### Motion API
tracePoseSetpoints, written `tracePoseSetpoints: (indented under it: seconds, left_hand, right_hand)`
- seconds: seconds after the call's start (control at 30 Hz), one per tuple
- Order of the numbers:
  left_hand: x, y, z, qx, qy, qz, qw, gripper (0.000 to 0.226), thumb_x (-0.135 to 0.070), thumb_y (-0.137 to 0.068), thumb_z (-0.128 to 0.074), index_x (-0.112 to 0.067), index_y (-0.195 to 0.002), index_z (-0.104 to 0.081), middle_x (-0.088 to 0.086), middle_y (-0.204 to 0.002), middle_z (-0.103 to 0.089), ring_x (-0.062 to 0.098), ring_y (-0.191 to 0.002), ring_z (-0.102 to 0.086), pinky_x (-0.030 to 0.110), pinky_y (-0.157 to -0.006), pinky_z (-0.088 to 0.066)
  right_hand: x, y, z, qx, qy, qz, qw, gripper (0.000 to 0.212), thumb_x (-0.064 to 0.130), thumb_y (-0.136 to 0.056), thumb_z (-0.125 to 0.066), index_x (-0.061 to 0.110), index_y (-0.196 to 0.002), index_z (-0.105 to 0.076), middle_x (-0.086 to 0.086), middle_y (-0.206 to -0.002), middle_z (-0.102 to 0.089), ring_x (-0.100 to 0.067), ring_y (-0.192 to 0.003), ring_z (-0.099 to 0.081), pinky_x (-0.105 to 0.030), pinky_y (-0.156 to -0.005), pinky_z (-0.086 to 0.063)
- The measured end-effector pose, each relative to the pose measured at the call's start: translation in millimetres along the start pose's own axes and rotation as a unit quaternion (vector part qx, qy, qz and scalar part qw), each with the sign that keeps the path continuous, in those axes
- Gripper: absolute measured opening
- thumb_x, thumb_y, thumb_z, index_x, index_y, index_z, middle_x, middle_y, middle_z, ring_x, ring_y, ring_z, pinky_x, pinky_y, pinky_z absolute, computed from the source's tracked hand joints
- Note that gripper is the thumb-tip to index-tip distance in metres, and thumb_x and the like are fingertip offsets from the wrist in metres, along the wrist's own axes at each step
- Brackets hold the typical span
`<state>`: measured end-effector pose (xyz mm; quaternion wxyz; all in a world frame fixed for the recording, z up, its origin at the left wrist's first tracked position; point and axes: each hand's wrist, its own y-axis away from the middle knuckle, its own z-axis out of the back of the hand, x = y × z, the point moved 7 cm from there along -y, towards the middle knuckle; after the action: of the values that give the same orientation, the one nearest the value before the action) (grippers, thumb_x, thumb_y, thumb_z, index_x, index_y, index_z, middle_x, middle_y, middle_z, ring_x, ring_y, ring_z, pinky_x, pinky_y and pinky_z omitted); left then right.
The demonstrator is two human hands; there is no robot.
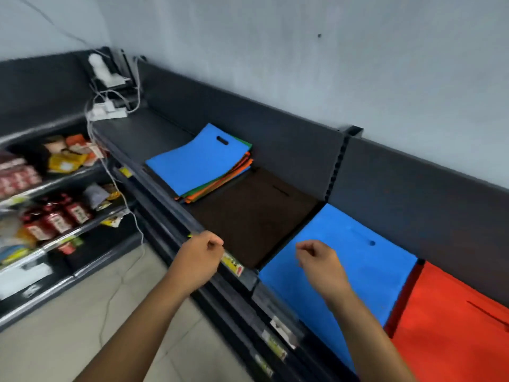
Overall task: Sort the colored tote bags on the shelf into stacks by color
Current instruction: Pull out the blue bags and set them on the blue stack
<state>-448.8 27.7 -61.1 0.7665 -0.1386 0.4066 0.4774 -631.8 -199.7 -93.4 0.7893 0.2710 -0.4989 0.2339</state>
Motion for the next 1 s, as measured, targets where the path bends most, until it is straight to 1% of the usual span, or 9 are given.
tracePoseSetpoints:
  seconds: [0.1, 0.17, 0.27, 0.4, 0.53, 0.7, 0.83, 0.93, 1.0]
  left_hand:
    - [41.8, -10.5, 64.5, -0.06, 0.042, 0.021, 0.997, 0.016, -0.023, -0.099, -0.056, -0.029, -0.09, -0.068, 0.001, -0.08, -0.072, 0.024, -0.073, -0.07, 0.051, -0.077, -0.061]
    - [65.1, -16.7, 104.0, -0.096, 0.049, 0.029, 0.994, 0.016, -0.022, -0.099, -0.056, -0.029, -0.091, -0.067, -0.001, -0.083, -0.072, 0.022, -0.075, -0.07, 0.048, -0.077, -0.061]
    - [90.1, -31.4, 146.3, -0.118, 0.045, 0.024, 0.992, 0.014, -0.023, -0.1, -0.056, -0.029, -0.091, -0.066, 0.0, -0.084, -0.07, 0.023, -0.075, -0.069, 0.045, -0.075, -0.059]
    - [114.5, -58.9, 181.7, -0.11, 0.032, 0.023, 0.993, 0.014, -0.024, -0.101, -0.054, -0.029, -0.093, -0.064, 0.001, -0.083, -0.069, 0.023, -0.073, -0.07, 0.044, -0.072, -0.058]
    - [133.9, -81.3, 188.2, -0.088, 0.038, 0.021, 0.995, 0.014, -0.024, -0.101, -0.056, -0.03, -0.093, -0.066, -0.001, -0.083, -0.069, 0.022, -0.076, -0.069, 0.044, -0.073, -0.06]
    - [139.4, -117.3, 177.2, -0.057, 0.058, 0.015, 0.997, 0.015, -0.022, -0.101, -0.055, -0.03, -0.096, -0.066, -0.002, -0.082, -0.069, 0.02, -0.073, -0.07, 0.037, -0.07, -0.058]
    - [132.1, -150.9, 163.7, -0.047, 0.079, 0.003, 0.996, 0.015, -0.022, -0.102, -0.055, -0.031, -0.098, -0.066, -0.002, -0.084, -0.069, 0.018, -0.074, -0.068, 0.037, -0.07, -0.059]
    - [119.7, -173.8, 156.3, -0.044, 0.062, -0.017, 0.997, 0.014, -0.02, -0.103, -0.054, -0.029, -0.098, -0.063, 0.003, -0.081, -0.066, 0.014, -0.063, -0.06, 0.029, -0.058, -0.049]
    - [106.5, -196.1, 157.4, -0.056, 0.044, -0.03, 0.997, 0.014, -0.021, -0.103, -0.055, -0.031, -0.098, -0.062, -0.001, -0.084, -0.066, 0.011, -0.066, -0.06, 0.026, -0.058, -0.047]
  right_hand:
    - [42.7, -7.7, -79.1, 0.077, 0.013, 0.022, 0.997, 0.01, 0.018, -0.104, -0.062, 0.02, -0.106, -0.071, -0.001, -0.087, -0.068, -0.015, -0.073, -0.059, -0.023, -0.06, -0.046]
    - [69.0, -13.5, -127.1, 0.114, 0.021, 0.041, 0.992, 0.01, 0.017, -0.104, -0.062, 0.019, -0.108, -0.071, -0.001, -0.088, -0.068, -0.015, -0.077, -0.061, -0.017, -0.058, -0.046]
    - [99.8, -22.7, -183.4, 0.147, 0.021, 0.056, 0.987, 0.01, 0.018, -0.104, -0.062, 0.022, -0.109, -0.071, -0.003, -0.09, -0.069, -0.012, -0.074, -0.06, -0.016, -0.054, -0.045]
    - [122.3, -39.8, -230.9, 0.134, 0.012, 0.053, 0.989, 0.012, 0.021, -0.105, -0.061, 0.025, -0.111, -0.07, -0.001, -0.095, -0.072, -0.009, -0.069, -0.059, -0.015, -0.051, -0.045]
    - [123.9, -56.2, -250.2, 0.113, 0.003, 0.029, 0.993, 0.012, 0.022, -0.106, -0.061, 0.025, -0.113, -0.07, -0.001, -0.098, -0.072, -0.008, -0.077, -0.064, -0.014, -0.056, -0.048]
    - [115.9, -89.4, -246.2, 0.07, -0.009, -0.016, 0.997, 0.013, 0.022, -0.106, -0.06, 0.025, -0.114, -0.07, 0.001, -0.105, -0.073, -0.014, -0.092, -0.07, -0.026, -0.073, -0.052]
    - [113.1, -131.4, -237.1, 0.032, -0.033, -0.043, 0.998, 0.011, 0.023, -0.104, -0.063, 0.026, -0.111, -0.071, -0.001, -0.105, -0.074, -0.017, -0.092, -0.071, -0.034, -0.08, -0.056]
    - [114.2, -162.8, -237.1, 0.015, -0.054, -0.055, 0.997, 0.012, 0.023, -0.103, -0.063, 0.023, -0.112, -0.07, -0.003, -0.105, -0.072, -0.018, -0.088, -0.07, -0.035, -0.078, -0.055]
    - [116.8, -187.6, -237.4, 0.005, -0.065, -0.064, 0.996, 0.013, 0.027, -0.104, -0.062, 0.021, -0.114, -0.069, -0.003, -0.106, -0.07, -0.017, -0.089, -0.069, -0.034, -0.076, -0.053]
